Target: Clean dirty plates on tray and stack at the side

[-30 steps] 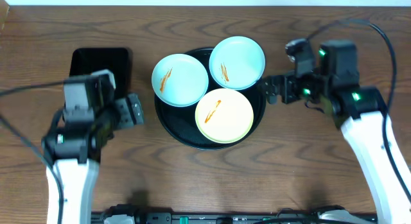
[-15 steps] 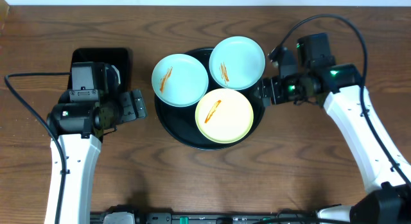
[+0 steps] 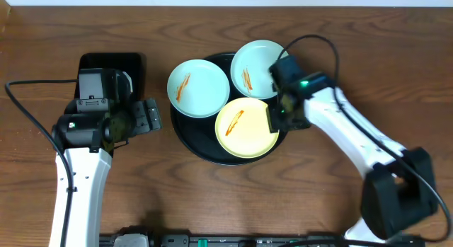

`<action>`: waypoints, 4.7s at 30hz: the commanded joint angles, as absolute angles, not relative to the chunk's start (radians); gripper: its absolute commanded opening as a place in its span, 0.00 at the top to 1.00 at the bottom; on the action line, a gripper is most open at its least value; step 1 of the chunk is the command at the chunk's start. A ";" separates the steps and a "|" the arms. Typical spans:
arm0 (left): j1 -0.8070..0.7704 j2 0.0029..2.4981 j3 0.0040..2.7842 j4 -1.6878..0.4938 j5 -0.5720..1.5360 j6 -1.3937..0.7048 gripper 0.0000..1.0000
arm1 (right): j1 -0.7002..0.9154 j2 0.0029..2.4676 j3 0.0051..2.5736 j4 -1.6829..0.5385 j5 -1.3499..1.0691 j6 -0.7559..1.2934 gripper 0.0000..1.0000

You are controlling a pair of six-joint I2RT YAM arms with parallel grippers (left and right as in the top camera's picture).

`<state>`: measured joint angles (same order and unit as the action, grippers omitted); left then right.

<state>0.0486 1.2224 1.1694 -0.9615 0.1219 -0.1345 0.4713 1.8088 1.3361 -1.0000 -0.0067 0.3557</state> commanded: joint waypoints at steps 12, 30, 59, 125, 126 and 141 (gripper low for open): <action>0.044 1.223 1.193 -0.960 0.124 -0.144 0.07 | 0.486 1.964 1.326 -0.903 0.032 0.410 0.48; 0.065 1.251 1.193 -0.957 -0.008 -0.282 0.12 | 0.496 1.988 1.325 -0.838 0.021 0.397 0.59; 0.292 1.763 1.193 -0.480 -0.097 0.173 0.41 | 0.499 1.988 1.325 -0.841 0.017 0.407 0.28; 0.318 1.731 1.193 -0.334 0.046 0.181 0.93 | 0.499 1.988 1.325 -0.845 0.018 0.407 0.29; 0.318 1.697 1.193 -0.349 0.070 0.181 0.93 | 0.499 1.988 1.325 -0.845 0.018 0.407 0.29; 0.318 1.473 1.193 -0.582 0.144 0.132 0.93 | 0.499 1.988 1.325 -0.846 0.018 0.387 0.26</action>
<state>0.3141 1.4693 1.1759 -0.5804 0.1509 0.1505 0.4923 1.9835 1.3304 -0.8333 -0.0082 0.4007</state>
